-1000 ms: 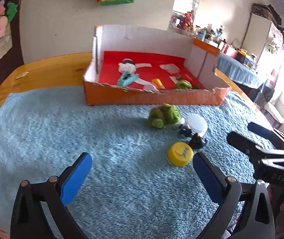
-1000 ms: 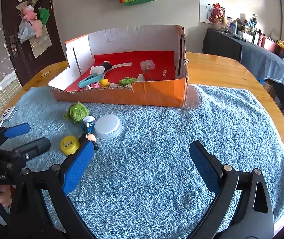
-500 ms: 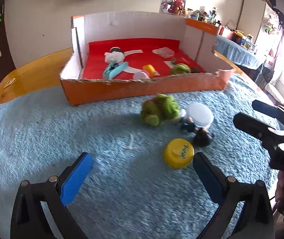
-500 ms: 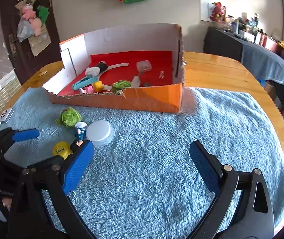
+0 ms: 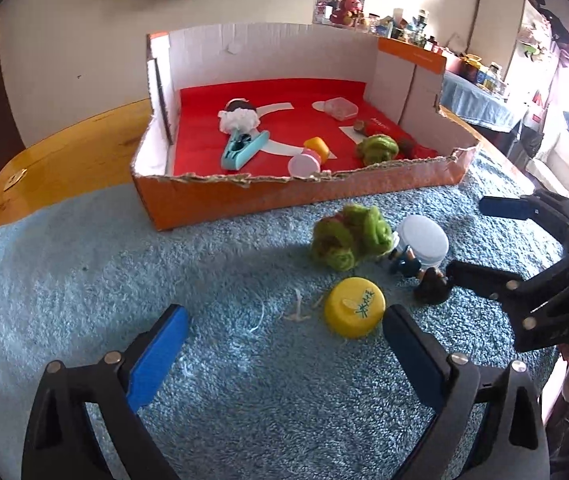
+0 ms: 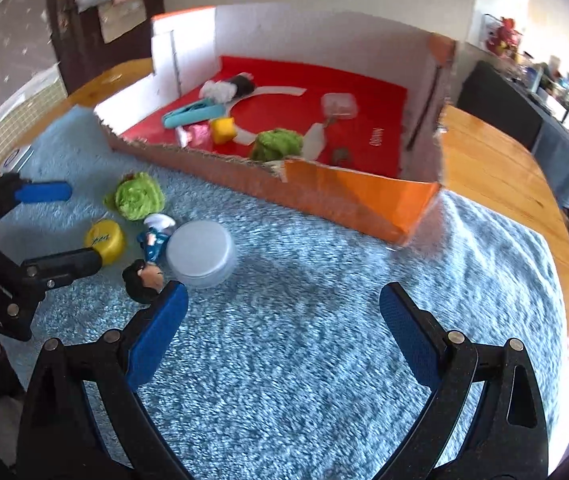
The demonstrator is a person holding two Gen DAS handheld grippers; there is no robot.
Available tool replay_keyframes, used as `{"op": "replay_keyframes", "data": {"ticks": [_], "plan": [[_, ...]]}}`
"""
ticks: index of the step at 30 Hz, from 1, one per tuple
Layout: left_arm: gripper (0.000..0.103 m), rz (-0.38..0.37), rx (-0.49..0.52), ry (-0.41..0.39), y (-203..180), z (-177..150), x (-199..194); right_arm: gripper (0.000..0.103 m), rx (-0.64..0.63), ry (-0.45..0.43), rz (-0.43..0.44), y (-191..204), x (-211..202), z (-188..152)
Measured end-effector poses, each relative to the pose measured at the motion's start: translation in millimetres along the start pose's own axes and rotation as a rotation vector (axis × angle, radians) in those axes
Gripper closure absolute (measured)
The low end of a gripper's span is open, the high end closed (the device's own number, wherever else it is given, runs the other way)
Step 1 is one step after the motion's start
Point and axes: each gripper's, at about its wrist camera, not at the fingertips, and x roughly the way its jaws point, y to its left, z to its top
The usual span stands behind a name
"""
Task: Organize objects
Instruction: 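Move the right tool to the white round lid while the left approaches the yellow lid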
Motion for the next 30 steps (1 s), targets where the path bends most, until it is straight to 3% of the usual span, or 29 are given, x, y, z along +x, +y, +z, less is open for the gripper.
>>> {"op": "replay_keyframes", "data": {"ticks": [11,16,20,22,24,30], "plan": [[0.026,-0.066,0.074,-0.015,-10.3,5.0,-1.2,0.006,-0.082,0.022,0.036,13.7,10.3,11.0],[0.041,-0.112,0.077,-0.01,-12.7,7.6,-1.6,0.021,-0.108,0.022,0.056,19.3,12.1,15.0],[0.053,-0.128,0.087,-0.01,-15.9,6.9,-2.0,0.039,-0.104,0.02,0.088,22.4,12.9,18.4],[0.064,-0.14,0.092,-0.014,-18.2,5.5,-3.2,0.046,-0.111,0.014,0.1,25.8,12.2,18.6],[0.071,-0.163,0.103,-0.016,-21.6,4.3,-4.0,0.064,-0.113,0.005,0.118,28.6,10.7,17.4],[0.072,-0.156,0.114,-0.045,-24.6,1.8,-7.6,0.064,-0.128,-0.02,0.125,35.8,4.0,11.7]]}}
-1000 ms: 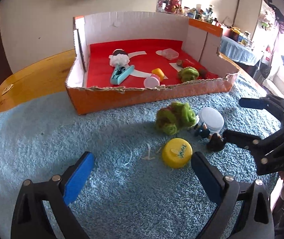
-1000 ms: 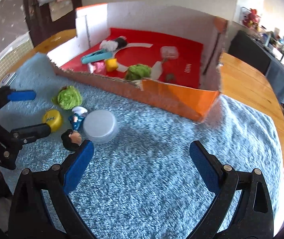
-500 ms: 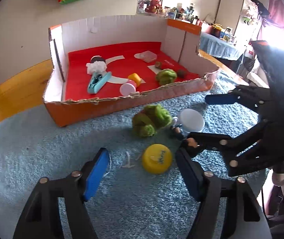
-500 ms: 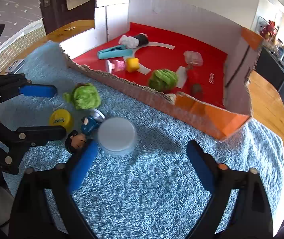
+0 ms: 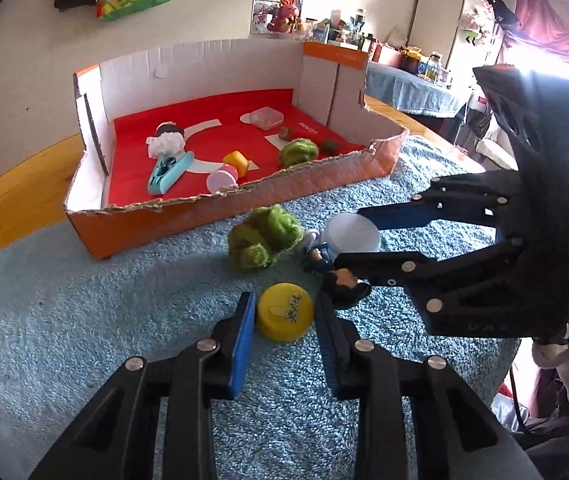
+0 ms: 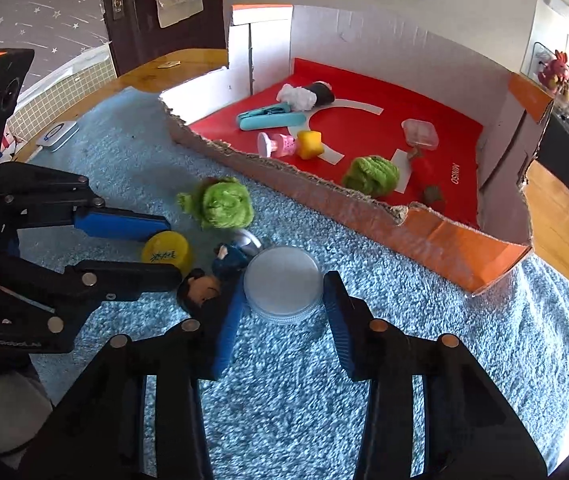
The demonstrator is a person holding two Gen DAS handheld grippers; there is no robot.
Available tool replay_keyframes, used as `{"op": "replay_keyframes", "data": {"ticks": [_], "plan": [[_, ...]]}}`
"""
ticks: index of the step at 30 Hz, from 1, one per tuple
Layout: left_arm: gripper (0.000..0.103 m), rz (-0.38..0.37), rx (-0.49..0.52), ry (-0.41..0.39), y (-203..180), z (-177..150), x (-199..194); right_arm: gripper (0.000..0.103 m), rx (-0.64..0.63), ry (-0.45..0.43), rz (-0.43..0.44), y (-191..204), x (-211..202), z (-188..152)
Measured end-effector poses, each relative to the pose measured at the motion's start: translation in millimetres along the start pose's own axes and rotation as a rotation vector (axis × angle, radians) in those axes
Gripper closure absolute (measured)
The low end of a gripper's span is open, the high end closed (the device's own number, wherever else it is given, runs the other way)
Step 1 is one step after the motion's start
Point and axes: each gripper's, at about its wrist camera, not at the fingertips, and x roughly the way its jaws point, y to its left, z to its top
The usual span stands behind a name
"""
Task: Organize objects
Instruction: 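Move the right tool to the white round lid while the left approaches the yellow lid, then close the right tool on the white lid while the left grasps the yellow lid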
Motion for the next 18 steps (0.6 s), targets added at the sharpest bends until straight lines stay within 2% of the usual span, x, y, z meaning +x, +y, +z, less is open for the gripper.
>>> {"op": "replay_keyframes", "data": {"ticks": [10,18], "plan": [[0.072,-0.016,-0.025,-0.05,5.9,3.8,-24.0,0.064,0.07,-0.059,0.039,-3.5,-25.0,1.0],[0.072,-0.015,-0.027,-0.084,7.2,7.7,-39.0,0.064,0.061,-0.095,0.057,4.3,-41.2,6.8]]}}
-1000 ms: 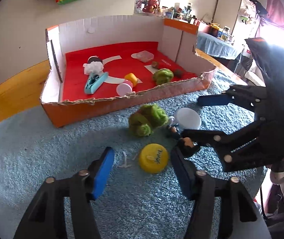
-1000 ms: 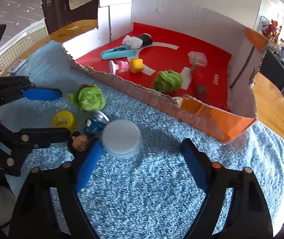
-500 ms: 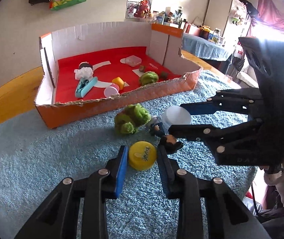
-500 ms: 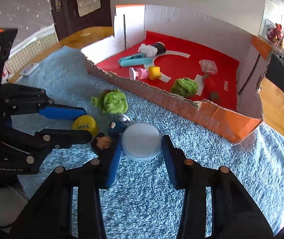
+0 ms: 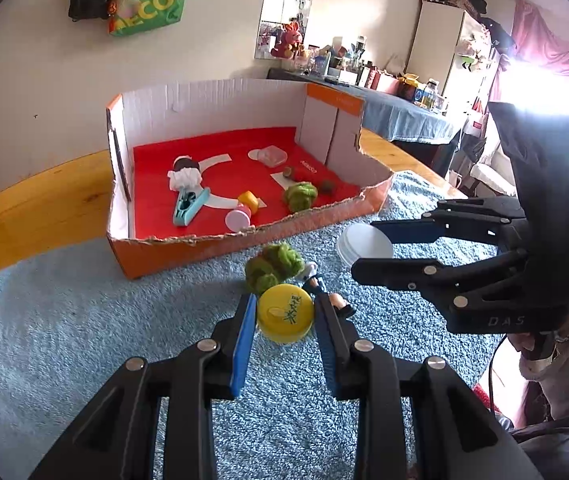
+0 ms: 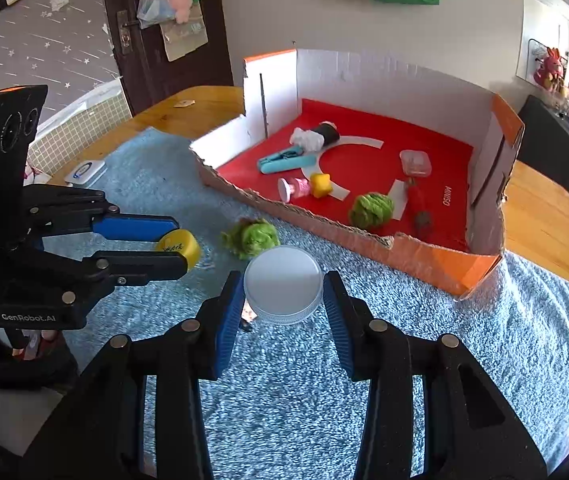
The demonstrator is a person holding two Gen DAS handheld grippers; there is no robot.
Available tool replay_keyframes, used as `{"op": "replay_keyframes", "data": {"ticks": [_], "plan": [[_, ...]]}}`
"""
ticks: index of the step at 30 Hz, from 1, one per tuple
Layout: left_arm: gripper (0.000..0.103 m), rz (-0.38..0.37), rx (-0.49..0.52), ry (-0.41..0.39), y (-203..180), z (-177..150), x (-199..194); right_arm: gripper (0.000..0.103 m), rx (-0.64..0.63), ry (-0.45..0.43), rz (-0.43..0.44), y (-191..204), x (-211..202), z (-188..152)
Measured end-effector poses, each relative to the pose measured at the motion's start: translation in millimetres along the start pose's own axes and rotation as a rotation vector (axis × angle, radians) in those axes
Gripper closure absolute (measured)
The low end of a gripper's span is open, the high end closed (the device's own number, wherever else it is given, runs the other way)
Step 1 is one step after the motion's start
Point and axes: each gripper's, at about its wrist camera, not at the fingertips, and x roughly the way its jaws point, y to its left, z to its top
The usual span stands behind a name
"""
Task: Organize objects
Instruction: 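Close the right tool on the white lid while the left grasps the yellow lid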
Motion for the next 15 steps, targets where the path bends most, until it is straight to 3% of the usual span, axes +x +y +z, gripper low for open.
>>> {"op": "replay_keyframes", "data": {"ticks": [15], "plan": [[0.072,-0.025,-0.023,-0.017,4.1,13.2,-12.5,0.064,0.007,-0.012,0.032,1.2,-6.6,5.4]]}}
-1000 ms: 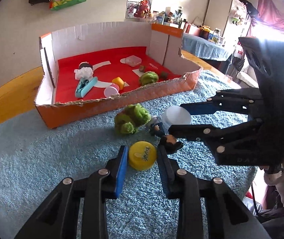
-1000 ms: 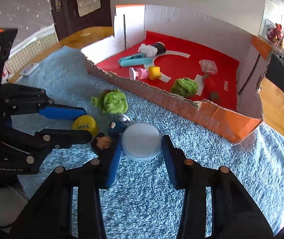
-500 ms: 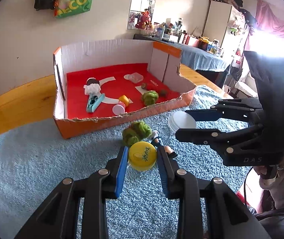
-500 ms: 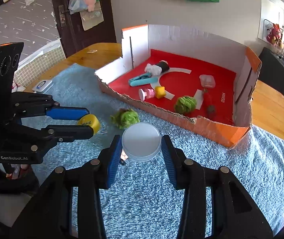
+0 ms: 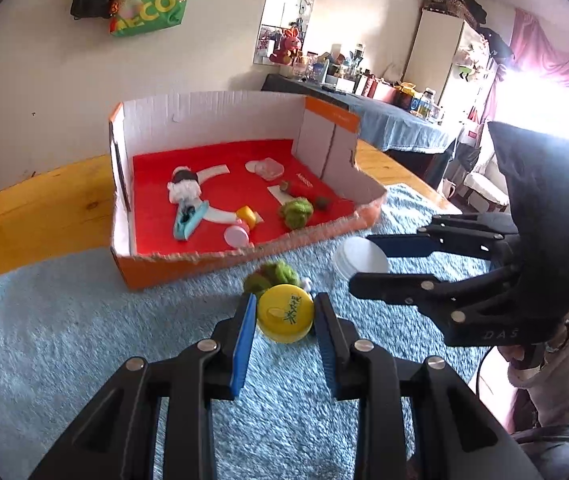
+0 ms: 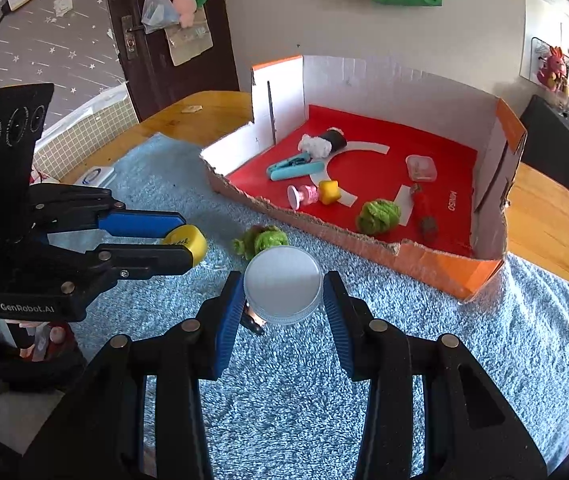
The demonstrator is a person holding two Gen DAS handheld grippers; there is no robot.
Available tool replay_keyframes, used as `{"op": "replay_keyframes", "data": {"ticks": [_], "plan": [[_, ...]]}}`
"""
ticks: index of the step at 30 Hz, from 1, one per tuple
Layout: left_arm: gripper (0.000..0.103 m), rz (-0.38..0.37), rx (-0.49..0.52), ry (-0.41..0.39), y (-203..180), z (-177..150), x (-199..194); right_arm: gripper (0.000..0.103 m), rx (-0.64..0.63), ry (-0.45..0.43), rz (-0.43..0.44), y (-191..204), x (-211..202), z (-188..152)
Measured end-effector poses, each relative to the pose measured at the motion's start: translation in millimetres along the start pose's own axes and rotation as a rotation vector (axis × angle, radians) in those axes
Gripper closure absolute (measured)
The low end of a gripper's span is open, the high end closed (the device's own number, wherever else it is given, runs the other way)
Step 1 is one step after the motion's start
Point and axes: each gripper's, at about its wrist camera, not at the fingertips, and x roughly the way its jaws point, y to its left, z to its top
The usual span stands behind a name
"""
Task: Organize objects
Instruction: 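Close the right tool on the white lid while the left grasps the yellow lid, then carry the white lid with the right tool into the box while the left carries the yellow lid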
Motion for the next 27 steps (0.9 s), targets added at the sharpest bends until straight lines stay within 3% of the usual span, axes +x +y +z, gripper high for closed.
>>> {"op": "replay_keyframes", "data": {"ticks": [8,13,21,27], "plan": [[0.072,-0.054,-0.001,-0.017,8.3,34.8,-3.7,0.064,-0.002,-0.024,0.012,-11.5,-9.8,22.0],[0.072,-0.033,0.036,-0.013,10.0,62.4,7.0,0.064,-0.016,-0.022,-0.017,-24.0,-6.8,40.9],[0.072,-0.02,0.043,0.072,25.7,110.3,62.7,0.064,-0.042,0.032,-0.05,-49.0,23.1,74.8],[0.072,-0.02,0.04,0.162,40.5,128.3,106.8,0.064,-0.049,0.111,-0.047,-68.3,58.7,89.7]]}}
